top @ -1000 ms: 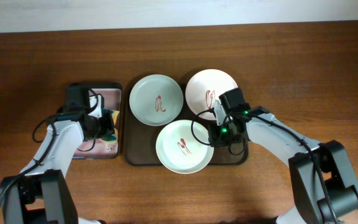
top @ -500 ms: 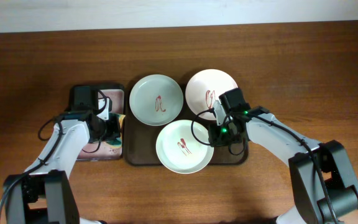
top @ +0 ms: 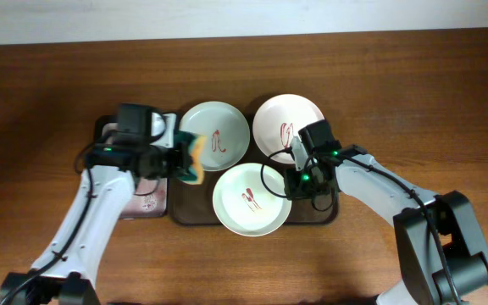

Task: Clean dirty plates on tray and stack at the side
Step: 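Carry the sponge with the left gripper onto the front plate, then scrub the front plate with the sponge while the right gripper holds it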

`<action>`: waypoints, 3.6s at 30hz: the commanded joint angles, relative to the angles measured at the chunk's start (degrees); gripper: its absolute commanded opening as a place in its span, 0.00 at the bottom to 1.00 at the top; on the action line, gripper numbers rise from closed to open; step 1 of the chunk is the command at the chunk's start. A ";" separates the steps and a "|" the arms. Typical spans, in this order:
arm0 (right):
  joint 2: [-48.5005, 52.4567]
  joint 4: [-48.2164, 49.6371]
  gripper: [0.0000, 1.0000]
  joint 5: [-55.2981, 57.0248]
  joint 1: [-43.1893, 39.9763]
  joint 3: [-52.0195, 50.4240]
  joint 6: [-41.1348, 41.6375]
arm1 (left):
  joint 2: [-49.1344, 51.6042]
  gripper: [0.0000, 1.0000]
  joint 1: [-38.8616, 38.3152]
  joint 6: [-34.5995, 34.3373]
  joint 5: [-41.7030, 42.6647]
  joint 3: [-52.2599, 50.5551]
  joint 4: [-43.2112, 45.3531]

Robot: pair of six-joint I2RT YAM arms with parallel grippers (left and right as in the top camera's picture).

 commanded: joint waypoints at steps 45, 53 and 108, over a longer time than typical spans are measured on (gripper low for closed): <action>0.48 -1.14 0.08 1.40 0.46 1.07 0.46 | 21.35 0.00 -24.63 -32.35 -25.49 0.98 0.04; 0.48 -1.07 0.37 -2.86 0.46 1.09 0.46 | 16.94 0.00 -24.65 -32.35 -25.42 1.38 -1.49; 2.05 4.02 0.34 -1.57 8.02 0.63 29.18 | 16.96 0.00 -24.68 -32.37 -23.45 1.38 -1.84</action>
